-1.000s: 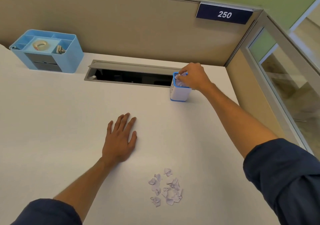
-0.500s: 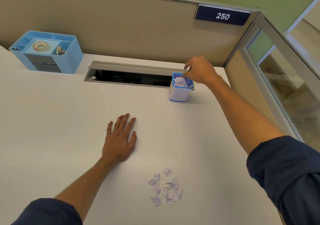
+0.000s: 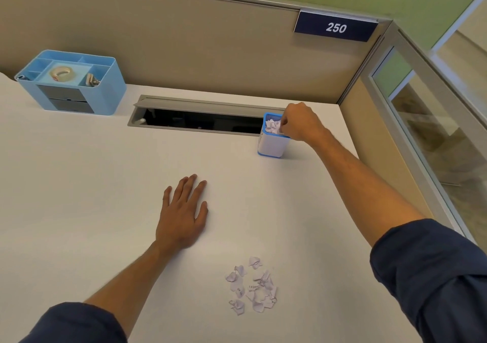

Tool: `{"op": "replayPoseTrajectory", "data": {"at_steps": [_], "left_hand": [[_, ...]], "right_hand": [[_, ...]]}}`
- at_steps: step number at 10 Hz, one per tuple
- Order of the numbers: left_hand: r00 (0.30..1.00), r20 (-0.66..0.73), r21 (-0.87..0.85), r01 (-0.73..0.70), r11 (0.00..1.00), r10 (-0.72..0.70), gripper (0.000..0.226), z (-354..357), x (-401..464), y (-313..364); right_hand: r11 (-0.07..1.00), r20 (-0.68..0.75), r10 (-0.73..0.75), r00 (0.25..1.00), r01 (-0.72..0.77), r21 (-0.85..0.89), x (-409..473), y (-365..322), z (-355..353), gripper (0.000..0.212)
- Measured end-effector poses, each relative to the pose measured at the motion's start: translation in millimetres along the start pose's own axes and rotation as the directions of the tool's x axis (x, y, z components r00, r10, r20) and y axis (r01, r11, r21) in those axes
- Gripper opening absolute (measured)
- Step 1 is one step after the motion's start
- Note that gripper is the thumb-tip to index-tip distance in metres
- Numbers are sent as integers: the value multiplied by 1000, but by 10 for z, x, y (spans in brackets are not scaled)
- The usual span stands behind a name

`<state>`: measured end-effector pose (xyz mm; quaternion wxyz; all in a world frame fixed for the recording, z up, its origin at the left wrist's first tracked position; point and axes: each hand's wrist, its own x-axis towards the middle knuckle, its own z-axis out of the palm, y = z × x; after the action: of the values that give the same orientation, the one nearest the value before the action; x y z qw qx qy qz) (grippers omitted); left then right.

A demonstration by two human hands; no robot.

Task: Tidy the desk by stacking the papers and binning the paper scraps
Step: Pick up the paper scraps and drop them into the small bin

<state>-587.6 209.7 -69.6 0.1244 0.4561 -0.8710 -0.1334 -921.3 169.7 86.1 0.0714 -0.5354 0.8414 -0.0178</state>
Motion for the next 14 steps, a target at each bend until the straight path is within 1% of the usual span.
{"op": "replayPoseTrajectory", "data": {"at_steps": [1,2,3,4,6,8,9,10,12,13,14], "left_hand": [[1000,2,9,3,1000,-3,61,1,6,4],[1000,-2,6,1,1000,-1,60,1,5,4],[1000,-1,6,3,1000,-3,60,-4,3,6],[1000,-7,-2,1,1000,-2,60,-10,5,14],[1000,-4,13,-2,1000,2,60,-2,5,2],[1000,-6,14,-4,1000,4,59,0,-2,-5],[1000,-12,14,-5,1000,5,59,2,0,1],[1000,-17,20,-5,1000,5,60,-1,2,5],[1000,-17,19,0,1000,0,60,3,-1,2],[1000,-16,20,0,1000,0,60,3,1,2],[1000,-10,14,3,1000,-2,61,0,-4,3]], "right_hand": [[1000,-43,-4,999,5,28,63,-42,-59,27],[1000,-18,-18,1000,18,-6,126,-133,-72,40],[999,11,-30,999,30,-45,167,-179,15,43],[997,71,-52,996,56,-55,226,-211,151,36],[999,159,-43,986,46,-15,322,-238,245,37],[999,176,-52,983,53,-2,320,-224,94,39],[999,179,-53,982,50,22,320,-208,-18,33],[998,145,-63,987,60,24,301,-180,-175,23],[997,17,-74,997,73,26,277,-134,-273,21],[996,-32,-57,998,59,63,232,-110,-267,20],[986,-194,-35,980,66,155,-8,-80,-253,19]]}}
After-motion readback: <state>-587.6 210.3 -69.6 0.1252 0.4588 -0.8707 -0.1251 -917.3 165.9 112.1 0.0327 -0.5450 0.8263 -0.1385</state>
